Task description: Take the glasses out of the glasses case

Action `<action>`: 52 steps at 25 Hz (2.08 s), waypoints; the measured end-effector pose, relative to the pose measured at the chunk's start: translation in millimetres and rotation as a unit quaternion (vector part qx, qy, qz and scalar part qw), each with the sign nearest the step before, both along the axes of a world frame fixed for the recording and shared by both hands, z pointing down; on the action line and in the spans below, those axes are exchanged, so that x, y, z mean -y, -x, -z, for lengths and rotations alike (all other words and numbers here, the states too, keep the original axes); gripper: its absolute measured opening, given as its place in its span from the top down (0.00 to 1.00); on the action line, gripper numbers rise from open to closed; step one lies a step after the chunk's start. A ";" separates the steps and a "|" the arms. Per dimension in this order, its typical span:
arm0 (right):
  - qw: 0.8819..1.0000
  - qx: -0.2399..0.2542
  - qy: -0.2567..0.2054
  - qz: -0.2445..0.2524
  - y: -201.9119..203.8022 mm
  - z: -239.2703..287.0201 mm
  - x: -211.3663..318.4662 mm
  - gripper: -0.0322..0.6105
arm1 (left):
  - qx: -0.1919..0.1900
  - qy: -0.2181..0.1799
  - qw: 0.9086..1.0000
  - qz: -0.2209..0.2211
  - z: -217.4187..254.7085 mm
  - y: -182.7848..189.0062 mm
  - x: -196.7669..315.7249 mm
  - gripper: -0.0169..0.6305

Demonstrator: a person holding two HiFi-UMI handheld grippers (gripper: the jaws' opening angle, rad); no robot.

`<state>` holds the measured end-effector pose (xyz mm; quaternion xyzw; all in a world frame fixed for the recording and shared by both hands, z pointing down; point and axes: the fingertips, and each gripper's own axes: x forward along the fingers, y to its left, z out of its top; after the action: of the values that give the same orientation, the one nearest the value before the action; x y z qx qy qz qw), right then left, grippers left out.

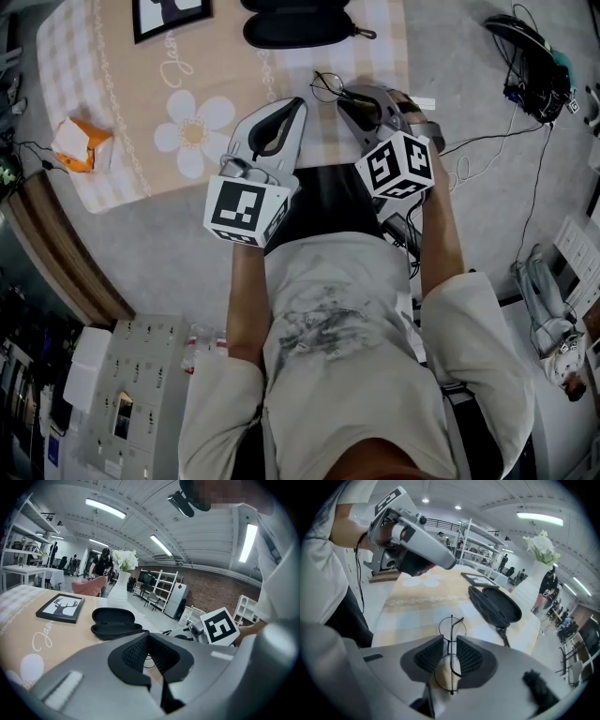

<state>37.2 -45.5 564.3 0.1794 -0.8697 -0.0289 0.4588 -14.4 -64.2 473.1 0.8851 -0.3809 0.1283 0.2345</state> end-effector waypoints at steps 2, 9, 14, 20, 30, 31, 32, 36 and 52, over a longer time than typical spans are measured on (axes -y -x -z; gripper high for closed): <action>1.000 0.003 0.001 -0.002 0.1 1.2 -0.2 0.80 | 0.000 0.000 1.000 0.000 0.3 0.3 0.1 0.96; 1.000 0.014 -0.002 -0.013 -2.8 11.8 2.4 0.75 | 0.000 -0.005 1.000 -0.004 4.9 -1.0 1.9 0.96; 0.999 0.029 -0.014 -0.017 -5.0 30.1 0.7 0.75 | 0.000 -0.012 1.000 -0.010 11.8 -3.7 2.5 0.96; 0.996 0.060 -0.048 -0.048 -13.7 70.8 4.2 0.79 | -0.003 -0.027 1.000 -0.014 31.0 -4.2 4.7 0.96; 0.983 0.113 -0.094 -0.114 -39.3 135.7 7.8 0.92 | -0.008 -0.057 0.998 -0.011 65.6 -3.0 5.4 0.96; 0.980 0.126 -0.092 -0.123 -41.3 140.7 6.9 0.92 | -0.010 -0.058 0.998 -0.010 68.0 -2.7 3.7 0.96; 0.977 0.139 -0.090 -0.133 -43.3 145.4 6.2 0.92 | -0.012 -0.060 0.998 -0.009 70.2 -2.5 2.1 0.96; 0.967 0.182 -0.076 -0.163 -49.7 159.4 2.6 0.92 | -0.019 -0.068 0.998 -0.007 77.3 -2.7 -4.7 0.96; 0.953 0.245 -0.033 -0.177 -48.3 173.1 -15.1 0.93 | -0.018 -0.074 0.997 -0.015 84.8 -7.0 -9.7 0.96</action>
<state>85.5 -30.4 391.2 0.3471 -0.9083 0.0691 0.2230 -7.5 -54.5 388.2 0.9076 -0.3721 0.0876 0.1734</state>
